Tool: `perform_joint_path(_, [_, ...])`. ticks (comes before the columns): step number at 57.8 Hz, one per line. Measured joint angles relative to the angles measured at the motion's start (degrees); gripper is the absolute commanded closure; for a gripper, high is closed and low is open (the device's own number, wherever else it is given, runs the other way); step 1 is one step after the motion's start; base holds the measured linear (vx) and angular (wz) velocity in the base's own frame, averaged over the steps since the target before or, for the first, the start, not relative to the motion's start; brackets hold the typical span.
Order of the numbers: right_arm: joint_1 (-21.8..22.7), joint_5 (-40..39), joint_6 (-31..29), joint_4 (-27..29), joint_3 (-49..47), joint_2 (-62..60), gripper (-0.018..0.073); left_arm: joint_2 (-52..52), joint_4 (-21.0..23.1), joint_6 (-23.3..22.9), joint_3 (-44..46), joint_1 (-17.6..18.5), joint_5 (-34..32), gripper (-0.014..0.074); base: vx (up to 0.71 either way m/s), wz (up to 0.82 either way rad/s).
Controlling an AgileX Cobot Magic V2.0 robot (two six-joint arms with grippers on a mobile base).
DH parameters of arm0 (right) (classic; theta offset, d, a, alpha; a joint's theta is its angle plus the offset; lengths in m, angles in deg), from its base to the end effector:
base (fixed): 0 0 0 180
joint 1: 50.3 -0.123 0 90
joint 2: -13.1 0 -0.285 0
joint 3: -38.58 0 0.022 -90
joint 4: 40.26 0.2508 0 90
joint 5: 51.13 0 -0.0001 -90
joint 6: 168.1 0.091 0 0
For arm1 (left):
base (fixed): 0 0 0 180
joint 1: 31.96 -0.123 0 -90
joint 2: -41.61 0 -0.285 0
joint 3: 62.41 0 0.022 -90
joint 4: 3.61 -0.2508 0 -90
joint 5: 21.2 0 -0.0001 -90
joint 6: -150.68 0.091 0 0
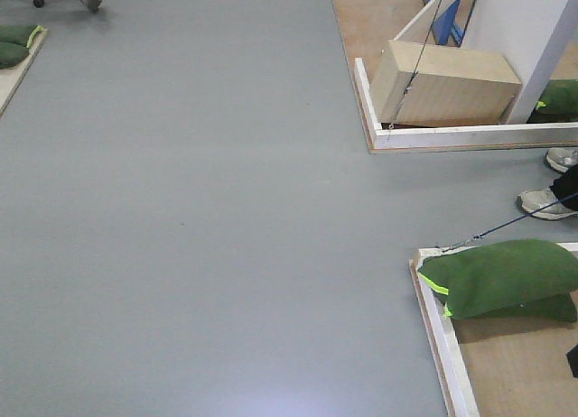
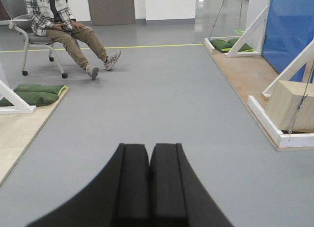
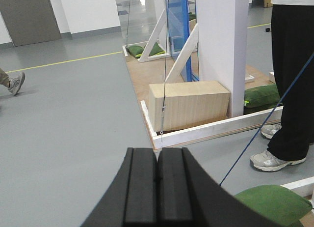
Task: Move to blue door and open it
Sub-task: 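Drive the base forward along the wooden platform toward the blue door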
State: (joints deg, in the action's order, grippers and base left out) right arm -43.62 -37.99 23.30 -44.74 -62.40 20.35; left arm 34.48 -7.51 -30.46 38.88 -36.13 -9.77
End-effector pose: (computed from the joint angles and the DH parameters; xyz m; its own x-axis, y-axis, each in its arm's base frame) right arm 0.0553 -0.0081 0.1823 -0.1441 0.1402 -0.9796 0.1525 0.9812 0.1180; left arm 0.0558 0.0053 0.1869 -0.1297 0.0375 -0.9909 -0.0801 0.9956 0.0481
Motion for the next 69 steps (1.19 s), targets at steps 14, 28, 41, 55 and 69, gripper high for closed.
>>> perform_joint_path(14, [0.0, 0.0, 0.0, 0.0, 0.0, 0.0, 0.0551, 0.0, 0.0, 0.0, 0.0, 0.0, 0.0, 0.0524, 0.00, 0.00])
perform_joint_path(28, [0.0, 0.0, 0.0, 0.0, 0.0, 0.0, 0.0551, 0.0, 0.0, 0.0, 0.0, 0.0, 0.0, 0.0524, 0.03, 0.01])
perform_joint_path(41, [0.0, 0.0, 0.0, 0.0, 0.0, 0.0, 0.0551, 0.0, 0.0, 0.0, 0.0, 0.0, 0.0, 0.0524, 0.11, 0.03])
perform_joint_path(55, [0.0, 0.0, 0.0, 0.0, 0.0, 0.0, 0.0551, 0.0, 0.0, 0.0, 0.0, 0.0, 0.0, 0.0524, 0.19, -0.02])
perform_joint_path(69, [0.0, 0.0, 0.0, 0.0, 0.0, 0.0, 0.0551, 0.0, 0.0, 0.0, 0.0, 0.0, 0.0, 0.0524, 0.25, -0.12])
